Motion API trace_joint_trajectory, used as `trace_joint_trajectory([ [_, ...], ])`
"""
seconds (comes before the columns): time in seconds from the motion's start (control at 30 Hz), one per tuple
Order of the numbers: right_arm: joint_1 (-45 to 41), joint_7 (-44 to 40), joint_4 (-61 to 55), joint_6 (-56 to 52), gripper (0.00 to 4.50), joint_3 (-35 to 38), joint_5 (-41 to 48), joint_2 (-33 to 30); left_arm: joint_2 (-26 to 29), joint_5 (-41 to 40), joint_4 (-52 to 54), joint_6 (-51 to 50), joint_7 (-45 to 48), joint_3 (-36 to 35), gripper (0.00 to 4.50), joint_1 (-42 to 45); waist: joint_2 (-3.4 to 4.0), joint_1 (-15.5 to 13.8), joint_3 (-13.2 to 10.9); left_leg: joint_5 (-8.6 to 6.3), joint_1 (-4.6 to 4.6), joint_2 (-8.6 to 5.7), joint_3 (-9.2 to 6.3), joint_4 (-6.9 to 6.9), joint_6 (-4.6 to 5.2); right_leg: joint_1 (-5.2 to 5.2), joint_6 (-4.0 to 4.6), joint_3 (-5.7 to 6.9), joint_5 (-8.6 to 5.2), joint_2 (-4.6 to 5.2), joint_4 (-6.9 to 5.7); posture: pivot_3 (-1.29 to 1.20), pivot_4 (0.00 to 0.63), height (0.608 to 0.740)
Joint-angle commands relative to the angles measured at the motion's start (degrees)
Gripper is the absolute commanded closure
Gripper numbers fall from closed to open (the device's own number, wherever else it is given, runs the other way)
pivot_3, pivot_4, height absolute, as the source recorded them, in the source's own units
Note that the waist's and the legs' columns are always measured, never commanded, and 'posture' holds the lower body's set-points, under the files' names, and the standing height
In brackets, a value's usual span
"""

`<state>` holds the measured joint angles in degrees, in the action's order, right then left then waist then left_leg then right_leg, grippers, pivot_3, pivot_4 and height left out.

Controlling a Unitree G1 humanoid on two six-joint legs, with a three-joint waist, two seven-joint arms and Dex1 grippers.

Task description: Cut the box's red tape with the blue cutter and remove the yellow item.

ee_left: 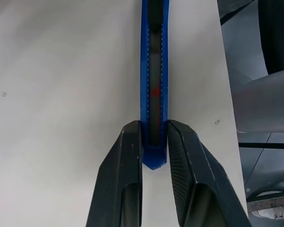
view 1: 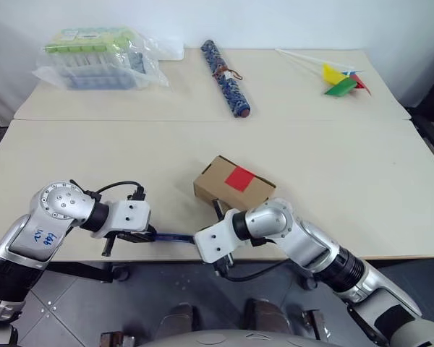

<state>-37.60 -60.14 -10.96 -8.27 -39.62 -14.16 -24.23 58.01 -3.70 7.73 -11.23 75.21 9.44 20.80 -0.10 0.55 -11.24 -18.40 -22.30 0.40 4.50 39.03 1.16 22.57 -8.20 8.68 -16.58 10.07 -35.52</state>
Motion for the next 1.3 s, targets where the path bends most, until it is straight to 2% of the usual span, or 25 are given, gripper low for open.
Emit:
trace_joint_trajectory([
  [0.03, 0.4, 0.6, 0.8, 1.7, 4.49, -0.3, -1.1, 0.8, 0.9, 0.9, 0.5, -0.4, 1.3, 1.7, 4.08, -1.9, 0.00, 0.0, 0.0, 0.00, 0.00, 0.00, 0.00, 0.00, 0.00, 0.00, 0.00, -0.01, 0.00, -0.01, 0.00, 0.00, 0.150, 0.740],
  [0.5, -0.8, 1.7, 5.3, 5.5, 4.49, 0.5, -2.7, 4.0, 0.3, 0.9, 1.7, -0.6, 0.5, 1.5, 4.08, -3.1, 0.00, 0.3, 0.0, -0.01, 0.12, 0.18, 0.01, 0.01, -0.04, 0.00, 0.04, -0.26, -0.01, -0.20, -0.02, 0.00, 0.150, 0.740],
  [0.87, 0.7, -0.9, -3.5, 3.2, 4.49, 3.4, -0.9, 1.2, 0.6, 1.3, 1.8, 0.6, 0.1, 1.0, 4.08, -5.1, 0.00, 0.2, 0.0, -0.06, 0.14, 0.25, 0.00, 0.02, -0.08, 0.06, 0.06, -0.42, -0.01, -0.28, -0.02, 0.00, 0.150, 0.740],
  [1.03, 2.6, -1.2, -4.1, 3.9, 4.49, 2.8, -1.2, -0.4, 0.6, 1.3, 1.9, 0.7, 0.1, 0.7, 4.08, -5.6, 0.00, 0.3, 0.0, -0.07, 0.14, 0.26, 0.02, 0.01, -0.07, 0.07, 0.07, -0.44, -0.01, -0.29, -0.01, 0.00, 0.150, 0.740],
  [1.3, 3.5, 0.6, 0.5, 6.5, 4.49, 1.5, -2.9, 0.6, 0.8, 1.1, 2.0, 0.6, 0.3, 0.2, 4.08, -5.8, 0.00, 0.4, 0.0, -0.09, 0.17, 0.28, 0.11, 0.01, -0.07, 0.09, 0.07, -0.52, -0.02, -0.31, -0.02, 0.00, 0.150, 0.740],
])
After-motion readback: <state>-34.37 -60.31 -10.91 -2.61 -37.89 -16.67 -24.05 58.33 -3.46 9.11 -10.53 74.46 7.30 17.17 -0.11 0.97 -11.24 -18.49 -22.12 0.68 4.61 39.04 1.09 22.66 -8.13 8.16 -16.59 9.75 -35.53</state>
